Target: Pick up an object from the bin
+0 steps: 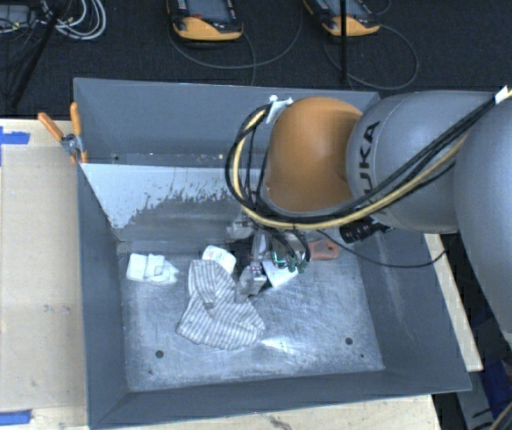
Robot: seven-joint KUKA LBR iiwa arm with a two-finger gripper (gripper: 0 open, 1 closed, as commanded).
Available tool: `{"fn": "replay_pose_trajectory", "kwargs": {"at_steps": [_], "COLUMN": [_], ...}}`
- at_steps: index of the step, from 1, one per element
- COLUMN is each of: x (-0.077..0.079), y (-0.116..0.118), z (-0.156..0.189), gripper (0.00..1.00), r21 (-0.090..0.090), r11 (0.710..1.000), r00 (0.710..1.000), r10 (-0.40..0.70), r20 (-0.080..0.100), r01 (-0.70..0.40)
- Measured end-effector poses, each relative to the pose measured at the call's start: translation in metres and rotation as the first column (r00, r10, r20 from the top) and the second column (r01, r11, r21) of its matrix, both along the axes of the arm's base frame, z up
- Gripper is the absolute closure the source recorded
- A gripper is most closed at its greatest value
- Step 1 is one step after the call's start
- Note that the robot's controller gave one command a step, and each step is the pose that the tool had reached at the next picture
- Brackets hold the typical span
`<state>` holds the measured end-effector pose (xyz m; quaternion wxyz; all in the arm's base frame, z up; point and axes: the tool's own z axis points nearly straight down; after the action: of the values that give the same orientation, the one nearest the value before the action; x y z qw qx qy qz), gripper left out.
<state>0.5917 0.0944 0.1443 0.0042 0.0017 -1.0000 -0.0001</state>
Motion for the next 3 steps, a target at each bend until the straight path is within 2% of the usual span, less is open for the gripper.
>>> {"fn": "replay_pose_trajectory", "kwargs": {"at_steps": [1, 2, 3], "x": [0.002, 0.009, 0.005], "y": [0.000, 0.033, 0.061], "z": [0.005, -0.022, -0.029], "gripper": [0.00, 0.00, 0.00], "r21": [0.001, -0.003, 0.002], "r11": [1.000, 0.974, 0.867], "r00": [1.000, 0.974, 0.867], "r10": [-0.002, 0.225, 0.497], "r20": [0.007, 0.013, 0.005], "r01": [0.002, -0.225, -0.497]}}
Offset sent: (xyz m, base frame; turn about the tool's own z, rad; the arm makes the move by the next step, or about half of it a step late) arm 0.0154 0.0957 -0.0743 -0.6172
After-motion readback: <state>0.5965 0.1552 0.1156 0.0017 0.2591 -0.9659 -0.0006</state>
